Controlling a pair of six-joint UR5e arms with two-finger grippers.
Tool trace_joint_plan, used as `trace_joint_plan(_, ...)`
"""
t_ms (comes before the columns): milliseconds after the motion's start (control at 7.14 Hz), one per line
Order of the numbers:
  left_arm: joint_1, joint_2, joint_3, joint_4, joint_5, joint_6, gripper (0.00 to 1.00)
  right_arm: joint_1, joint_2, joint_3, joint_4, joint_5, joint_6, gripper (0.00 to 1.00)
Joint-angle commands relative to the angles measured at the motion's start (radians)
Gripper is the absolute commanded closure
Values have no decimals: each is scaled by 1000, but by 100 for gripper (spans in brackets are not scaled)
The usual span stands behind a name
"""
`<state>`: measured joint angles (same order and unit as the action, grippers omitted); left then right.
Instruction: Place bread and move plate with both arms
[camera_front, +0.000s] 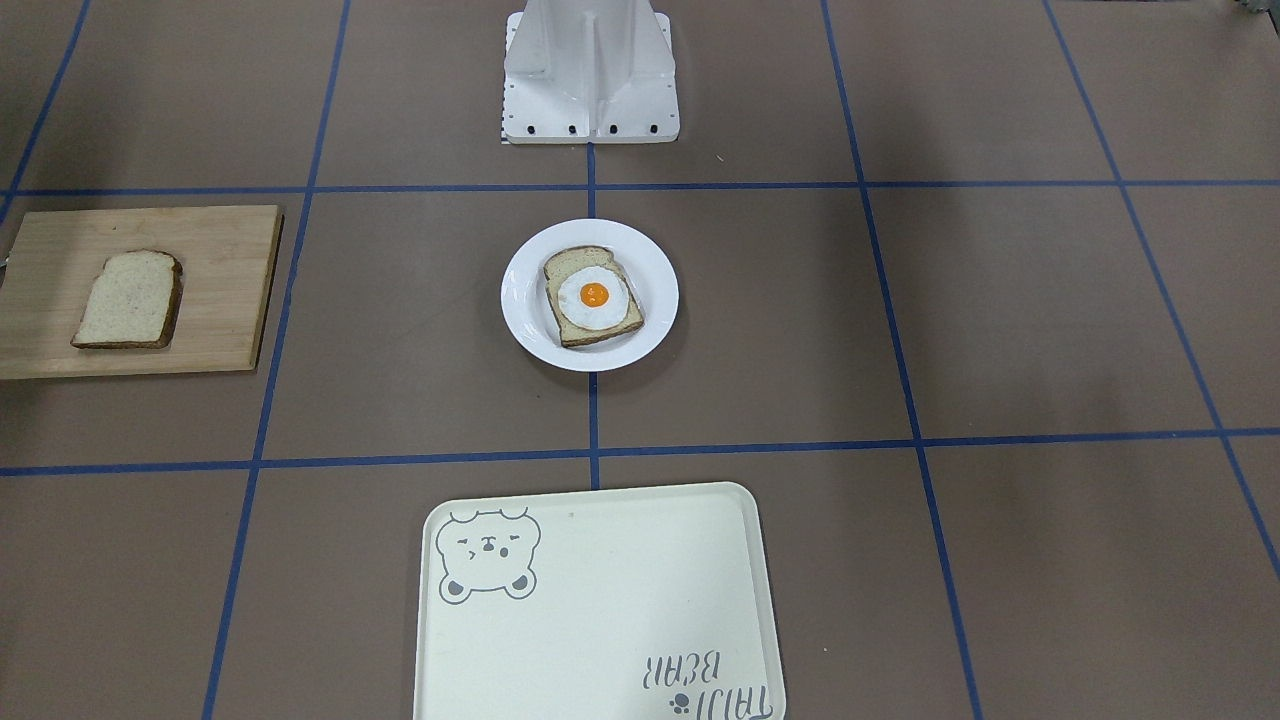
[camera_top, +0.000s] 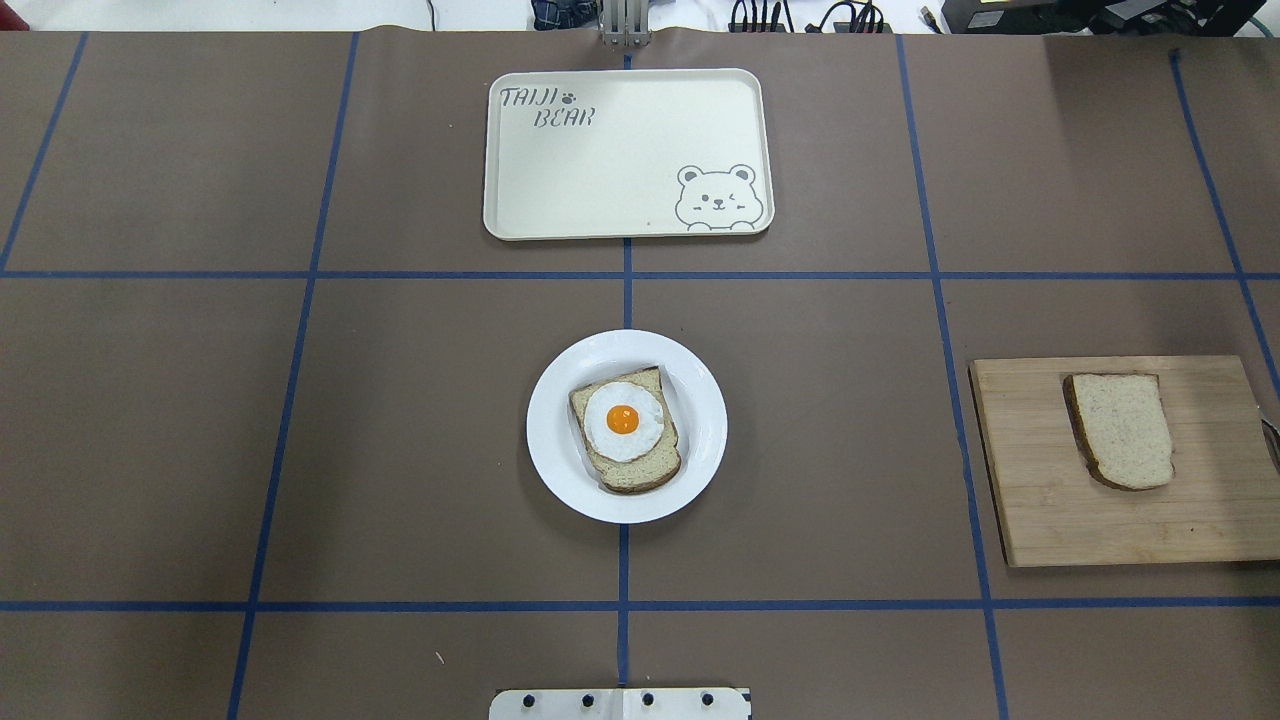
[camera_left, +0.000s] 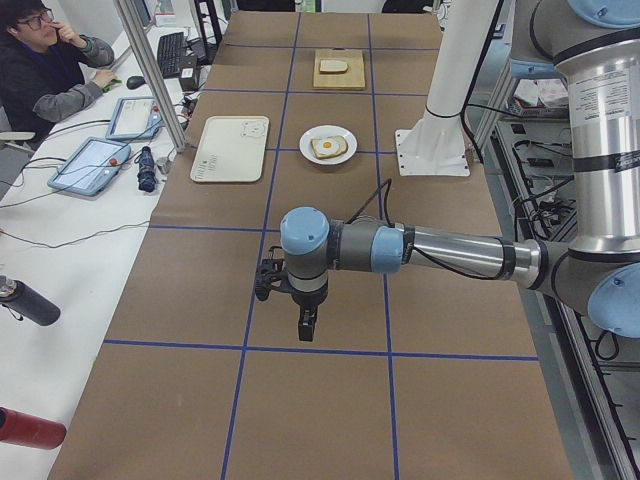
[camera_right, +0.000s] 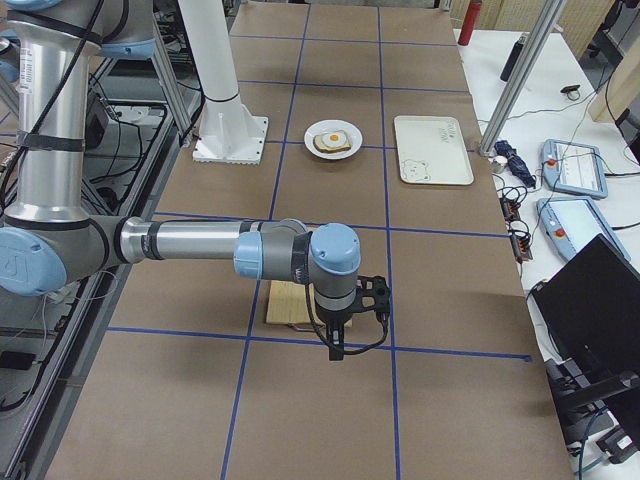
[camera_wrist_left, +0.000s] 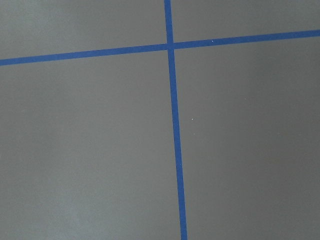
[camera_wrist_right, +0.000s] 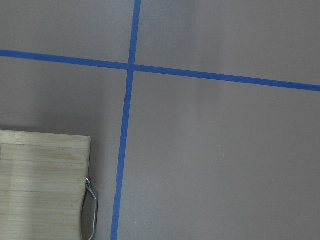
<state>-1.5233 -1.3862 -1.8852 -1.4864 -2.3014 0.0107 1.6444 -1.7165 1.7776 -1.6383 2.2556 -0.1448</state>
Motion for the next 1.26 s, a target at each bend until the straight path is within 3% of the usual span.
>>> trace_joint_plan(0,0,-1,-9,0,-1,0,1,0,0,6,0,2,-7,0)
trace_joint_plan(560,0,-10,-31,-23,10,-3,1,2,19,68,35,4,-7,0)
trace_joint_plan(840,-9,-23,-31,-160,7,-14,1,2,32,46,189,4,28,0)
trace_joint_plan(1120,-11,-69,-6,-272,7,-17,1,2,38,29,239,25,83,0)
